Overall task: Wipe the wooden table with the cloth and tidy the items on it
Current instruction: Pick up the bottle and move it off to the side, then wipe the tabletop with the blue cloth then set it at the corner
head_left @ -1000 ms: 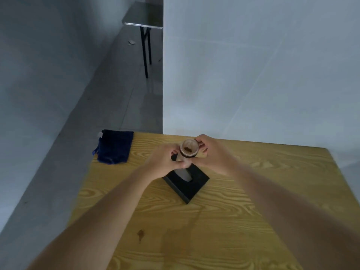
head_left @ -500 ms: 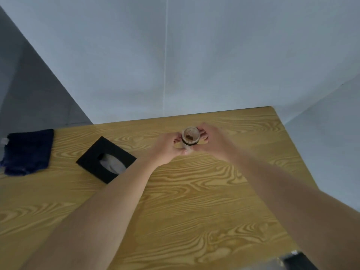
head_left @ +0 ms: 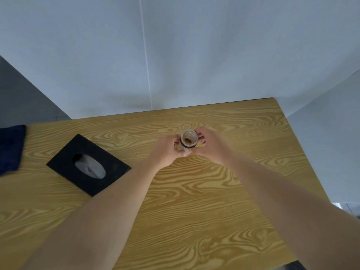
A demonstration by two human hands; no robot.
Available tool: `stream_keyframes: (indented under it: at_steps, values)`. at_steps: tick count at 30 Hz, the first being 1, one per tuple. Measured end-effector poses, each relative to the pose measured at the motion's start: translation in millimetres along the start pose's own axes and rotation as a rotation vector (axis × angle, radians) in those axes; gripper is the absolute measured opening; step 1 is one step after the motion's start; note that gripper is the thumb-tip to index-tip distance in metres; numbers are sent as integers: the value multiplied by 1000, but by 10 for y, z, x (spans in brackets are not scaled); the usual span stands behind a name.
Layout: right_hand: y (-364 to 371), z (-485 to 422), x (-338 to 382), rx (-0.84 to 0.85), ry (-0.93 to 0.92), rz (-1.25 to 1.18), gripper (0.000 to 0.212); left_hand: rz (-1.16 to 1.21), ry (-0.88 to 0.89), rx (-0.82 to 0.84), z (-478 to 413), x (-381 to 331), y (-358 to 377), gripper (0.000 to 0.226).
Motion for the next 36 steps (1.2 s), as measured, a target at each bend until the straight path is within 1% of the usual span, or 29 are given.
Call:
stream_keyframes:
  at_steps: [5, 6, 8, 10, 12, 14, 18, 21, 26, 32, 36]
  values:
    - [31, 43, -24, -10, 42, -6, 60, 1, -32, -26, 17, 27, 35, 63]
    - [34, 60, -12, -7, 49, 4, 63, -6, -38, -25, 36, 28, 34, 64]
    - [30, 100, 55, 3, 43, 54, 77, -28, -47, -28, 90, 48, 9, 70]
    - [2, 142, 168, 4, 19, 168, 91, -54, -72, -25, 175, 103, -70, 81]
    - [-36, 165, 345, -1, -28, 287, 92, -78, -82, -18, 298, 143, -220, 85]
    - [-38, 165, 600, -12, -97, 368, 87, -120, -61, -27, 452, 175, -434, 80]
    - [125, 106, 1238, -13, -196, 436, 85, -235, -17, -131, 827, 252, -1032, 73]
    - [411, 47, 1759, 16, -273, 450, 83, -290, -18, -240, 1166, 419, -1543, 72]
    - [1089, -83, 2648, 75, -412, 451, 82, -328, -174, -380, 1783, 1083, -2373, 73]
    - [1907, -255, 3514, 94, -510, 445, 83, -394, -315, -465, 2334, 1941, -3092, 78]
    - [2432, -415, 3850, 126, -498, 429, 85, -388, -388, -469, 2525, 2475, -3370, 81]
Point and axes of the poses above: each hand's wrist, its own z-axis away from the middle knuckle, its own y-axis out of the palm, x = y × z, the point moved 6 cm from there along -z, towards the middle knuckle, and after that the axes turned 4 degrees about -y, right-handed, at the moved point
